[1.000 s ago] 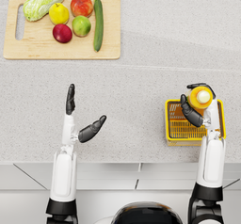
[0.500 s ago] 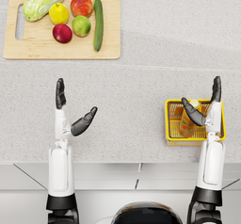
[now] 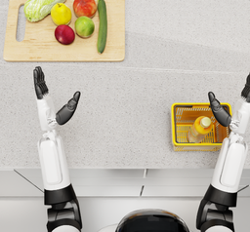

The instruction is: Pick up the lemon tea and place it into the yellow basket

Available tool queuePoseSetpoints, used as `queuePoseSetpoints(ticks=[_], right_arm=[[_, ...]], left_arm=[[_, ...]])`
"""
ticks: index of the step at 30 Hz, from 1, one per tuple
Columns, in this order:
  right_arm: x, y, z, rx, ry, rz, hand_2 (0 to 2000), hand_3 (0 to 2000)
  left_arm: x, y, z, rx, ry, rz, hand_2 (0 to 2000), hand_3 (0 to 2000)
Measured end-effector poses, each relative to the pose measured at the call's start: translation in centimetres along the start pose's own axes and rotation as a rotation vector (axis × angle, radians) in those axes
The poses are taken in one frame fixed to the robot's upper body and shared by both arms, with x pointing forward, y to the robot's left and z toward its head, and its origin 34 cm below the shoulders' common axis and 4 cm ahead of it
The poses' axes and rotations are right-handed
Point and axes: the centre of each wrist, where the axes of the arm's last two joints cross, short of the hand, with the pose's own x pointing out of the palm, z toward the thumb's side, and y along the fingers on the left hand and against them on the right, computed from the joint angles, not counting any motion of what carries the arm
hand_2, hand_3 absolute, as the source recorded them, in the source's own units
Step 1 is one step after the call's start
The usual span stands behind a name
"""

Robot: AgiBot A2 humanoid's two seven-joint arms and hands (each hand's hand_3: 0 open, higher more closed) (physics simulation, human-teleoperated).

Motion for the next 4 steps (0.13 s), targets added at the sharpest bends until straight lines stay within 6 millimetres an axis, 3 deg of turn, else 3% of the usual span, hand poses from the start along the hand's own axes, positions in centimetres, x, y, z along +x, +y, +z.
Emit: queuePoseSetpoints(ticks=[4], right_arm=[[-0.04,-0.01,-0.01,0.0,0.0,-0.002,0,0]], left_arm=[[-0.03,0.01,-0.02,-0.001,0.0,0.001,0,0]])
